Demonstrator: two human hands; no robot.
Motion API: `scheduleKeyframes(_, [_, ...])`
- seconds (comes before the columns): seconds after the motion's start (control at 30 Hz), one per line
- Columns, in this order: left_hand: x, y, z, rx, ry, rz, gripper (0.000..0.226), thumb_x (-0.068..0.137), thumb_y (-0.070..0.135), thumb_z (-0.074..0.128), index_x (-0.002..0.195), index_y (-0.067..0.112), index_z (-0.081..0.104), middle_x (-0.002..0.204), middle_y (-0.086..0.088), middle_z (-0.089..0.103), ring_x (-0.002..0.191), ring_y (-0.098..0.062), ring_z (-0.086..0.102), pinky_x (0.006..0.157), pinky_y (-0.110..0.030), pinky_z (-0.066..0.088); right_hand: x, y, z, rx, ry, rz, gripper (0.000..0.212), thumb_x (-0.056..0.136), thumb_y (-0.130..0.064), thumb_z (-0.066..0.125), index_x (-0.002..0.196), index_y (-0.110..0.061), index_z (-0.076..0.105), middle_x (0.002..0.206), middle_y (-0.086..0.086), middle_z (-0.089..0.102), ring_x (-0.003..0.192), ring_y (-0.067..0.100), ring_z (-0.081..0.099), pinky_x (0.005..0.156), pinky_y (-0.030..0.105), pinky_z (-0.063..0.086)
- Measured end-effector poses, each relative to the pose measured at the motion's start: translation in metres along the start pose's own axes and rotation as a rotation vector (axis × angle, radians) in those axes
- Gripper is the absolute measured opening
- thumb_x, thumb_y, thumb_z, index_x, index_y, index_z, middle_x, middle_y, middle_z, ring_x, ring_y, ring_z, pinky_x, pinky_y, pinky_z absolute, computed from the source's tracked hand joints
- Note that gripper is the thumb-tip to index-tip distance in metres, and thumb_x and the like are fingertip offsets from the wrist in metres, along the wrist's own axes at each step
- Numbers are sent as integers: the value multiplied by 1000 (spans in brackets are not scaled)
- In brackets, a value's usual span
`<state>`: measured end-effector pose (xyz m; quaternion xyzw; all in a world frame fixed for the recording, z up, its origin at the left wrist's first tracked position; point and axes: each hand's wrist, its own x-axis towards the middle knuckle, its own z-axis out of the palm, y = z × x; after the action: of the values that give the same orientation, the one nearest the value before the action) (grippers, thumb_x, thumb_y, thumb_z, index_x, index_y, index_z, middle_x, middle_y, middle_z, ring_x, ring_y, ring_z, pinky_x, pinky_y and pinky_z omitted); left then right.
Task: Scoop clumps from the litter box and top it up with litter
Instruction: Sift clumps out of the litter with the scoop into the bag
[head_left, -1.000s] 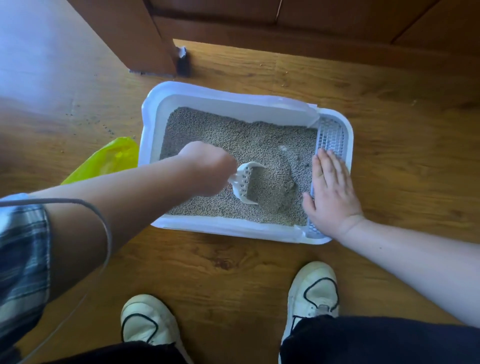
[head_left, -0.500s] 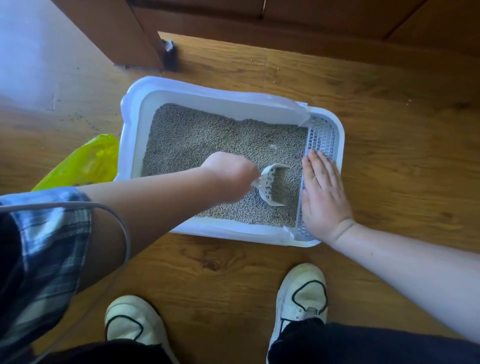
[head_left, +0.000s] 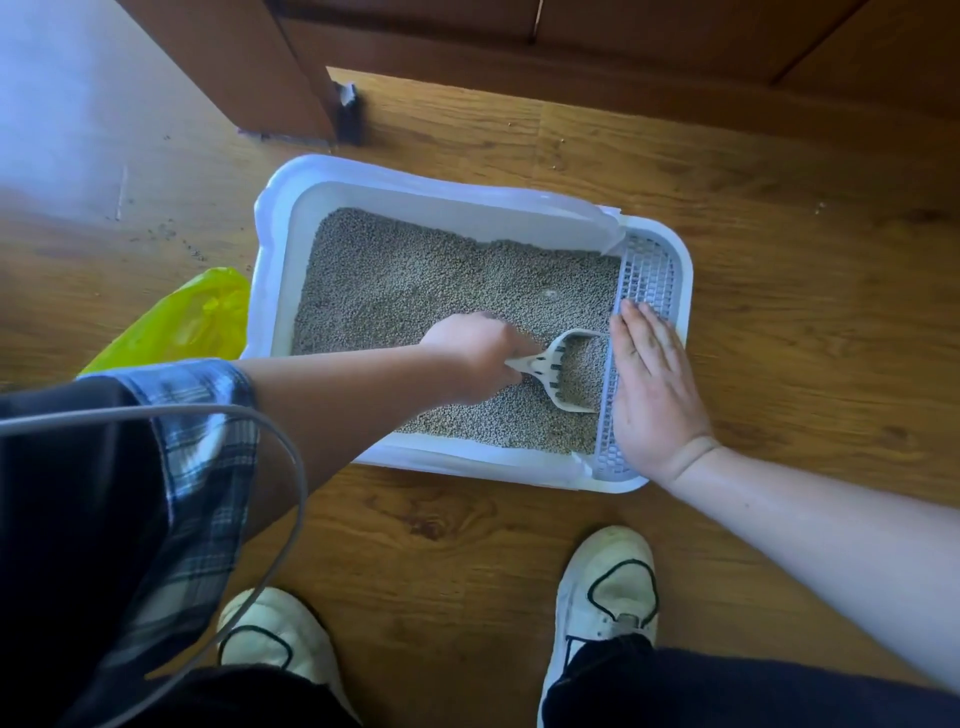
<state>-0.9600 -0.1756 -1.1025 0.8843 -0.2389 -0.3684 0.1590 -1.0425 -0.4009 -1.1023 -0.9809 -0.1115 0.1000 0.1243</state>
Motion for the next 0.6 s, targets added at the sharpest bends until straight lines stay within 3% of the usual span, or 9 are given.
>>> scheduleKeyframes(0.1, [-5,-11,7,-36,17,12,23,93,34,62,114,42,65,93,15,69,89,-14,61,70,-36,57,0,0,0,7,-6,4,62,89,-6,32,150,6,32,160,21,25,150,35,19,123,48,14])
scheduleKeyframes(0.23, [-13,-26,-1,-88,52,-21,42,93,34,65,134,42,57,120,14,68,103,-12,59,82,-31,52,1,0,-1,13,-7,10,61,89,-4,33,149,6,33,160,22,26,149,35,19,123,49,15])
scheduleKeyframes(0.43, [-31,-54,-14,-107,13,-126,29,93,35,65,120,46,64,94,14,69,71,-8,63,64,-31,56,0,-3,-3,-22,-18,12,62,89,-10,27,148,7,34,159,23,27,148,37,21,123,48,15])
scheduleKeyframes(0.6, [-41,-71,-8,-69,37,-82,38,91,36,67,125,50,60,102,14,69,98,-13,52,70,-30,42,1,-4,-3,-32,-23,23,62,90,-11,26,148,7,35,158,23,28,148,36,21,124,46,13])
